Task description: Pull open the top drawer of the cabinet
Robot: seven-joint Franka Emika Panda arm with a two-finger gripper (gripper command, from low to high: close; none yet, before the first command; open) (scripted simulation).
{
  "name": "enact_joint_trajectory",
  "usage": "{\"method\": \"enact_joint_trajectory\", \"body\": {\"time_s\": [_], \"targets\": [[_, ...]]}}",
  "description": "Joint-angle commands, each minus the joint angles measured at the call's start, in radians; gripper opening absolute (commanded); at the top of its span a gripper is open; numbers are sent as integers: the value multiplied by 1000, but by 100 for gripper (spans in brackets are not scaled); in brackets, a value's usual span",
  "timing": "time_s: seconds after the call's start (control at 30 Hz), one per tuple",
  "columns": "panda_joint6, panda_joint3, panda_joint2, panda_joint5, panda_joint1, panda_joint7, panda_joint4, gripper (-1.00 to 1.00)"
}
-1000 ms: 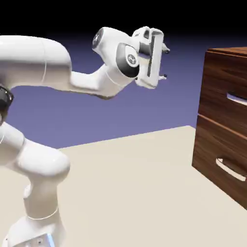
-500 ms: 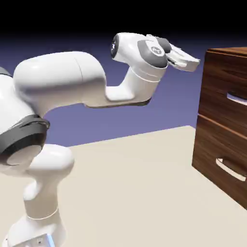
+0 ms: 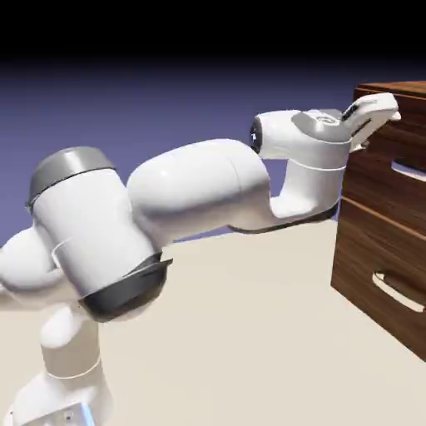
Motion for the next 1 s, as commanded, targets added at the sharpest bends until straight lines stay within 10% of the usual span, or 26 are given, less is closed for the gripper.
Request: {"method": "enact_joint_trajectory", "body": {"time_s": [0.0, 0.47, 0.5, 0.97], "targets": [[-5, -23, -8, -43, 26, -44, 15, 0], [18, -268, -89, -321, 385, -395, 334, 0], [18, -268, -89, -321, 385, -395, 334, -100], [-89, -59, -63, -339, -25, -323, -137, -100]]}}
